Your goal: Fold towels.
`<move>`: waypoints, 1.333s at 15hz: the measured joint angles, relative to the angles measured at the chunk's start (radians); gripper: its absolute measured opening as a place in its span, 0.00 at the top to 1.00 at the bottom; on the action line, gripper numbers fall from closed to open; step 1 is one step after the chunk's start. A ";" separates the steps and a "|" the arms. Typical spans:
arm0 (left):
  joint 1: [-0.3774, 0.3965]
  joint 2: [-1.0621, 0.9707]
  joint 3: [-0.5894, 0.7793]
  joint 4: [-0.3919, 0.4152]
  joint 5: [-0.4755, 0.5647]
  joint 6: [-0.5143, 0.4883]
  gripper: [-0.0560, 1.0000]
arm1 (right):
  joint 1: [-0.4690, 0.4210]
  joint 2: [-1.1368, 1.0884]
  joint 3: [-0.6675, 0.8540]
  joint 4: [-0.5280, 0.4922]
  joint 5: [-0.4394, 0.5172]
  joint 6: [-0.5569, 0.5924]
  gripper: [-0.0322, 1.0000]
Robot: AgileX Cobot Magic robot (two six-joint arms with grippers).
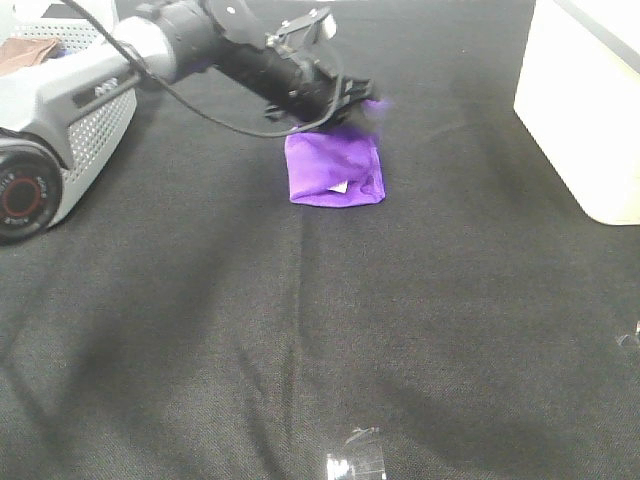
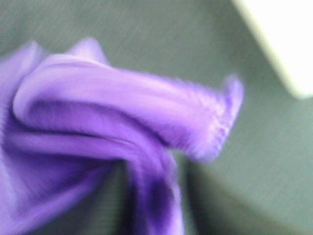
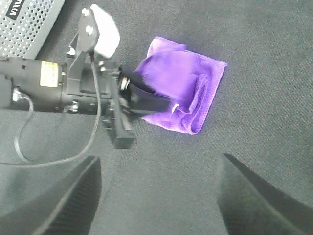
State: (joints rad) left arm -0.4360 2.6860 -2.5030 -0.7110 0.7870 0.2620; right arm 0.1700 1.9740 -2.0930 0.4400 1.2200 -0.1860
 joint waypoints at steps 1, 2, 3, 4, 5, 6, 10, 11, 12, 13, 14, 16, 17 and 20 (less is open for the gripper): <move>-0.015 0.001 0.000 -0.045 -0.040 0.000 0.45 | 0.000 -0.002 0.000 0.007 0.000 0.000 0.33; -0.024 0.002 0.000 -0.090 -0.080 0.000 0.42 | 0.000 -0.006 0.000 0.008 0.001 0.000 0.33; -0.033 0.002 0.000 -0.126 -0.102 0.002 0.41 | 0.000 -0.008 0.000 0.008 0.001 0.000 0.33; -0.038 0.002 0.000 -0.146 -0.109 0.014 0.41 | 0.000 -0.008 0.000 0.008 0.001 0.000 0.33; -0.038 0.002 0.000 -0.151 -0.109 0.028 0.41 | 0.000 -0.008 0.000 0.008 0.001 0.000 0.33; -0.035 0.002 0.000 -0.151 -0.106 0.042 0.41 | 0.000 -0.008 0.000 0.008 0.001 0.000 0.33; 0.009 -0.060 0.000 -0.015 -0.006 0.070 0.41 | 0.000 -0.008 0.000 0.004 0.001 0.000 0.33; 0.025 -0.080 -0.003 0.086 0.046 0.033 0.41 | 0.000 -0.008 0.000 0.004 0.001 0.000 0.33; 0.025 -0.080 -0.003 0.086 0.046 0.033 0.41 | 0.000 -0.008 0.000 0.004 0.001 0.000 0.33; 0.043 -0.099 -0.004 0.192 0.106 -0.018 0.40 | 0.000 -0.008 0.000 0.001 0.001 0.000 0.33; 0.057 -0.119 -0.004 0.310 0.177 -0.078 0.37 | 0.000 -0.008 0.000 -0.011 0.001 0.000 0.32; 0.081 -0.158 -0.004 0.490 0.296 -0.160 0.33 | 0.000 -0.008 0.000 -0.046 0.001 0.015 0.29; 0.091 -0.178 -0.004 0.548 0.342 -0.180 0.32 | 0.000 -0.008 0.000 -0.068 0.001 0.017 0.28; 0.163 -0.260 -0.005 0.617 0.422 -0.262 0.32 | 0.000 -0.053 0.052 -0.197 0.001 0.046 0.28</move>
State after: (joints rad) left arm -0.2730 2.4260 -2.5080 -0.0940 1.2090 0.0000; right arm 0.1700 1.9210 -2.0410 0.2430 1.2210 -0.1400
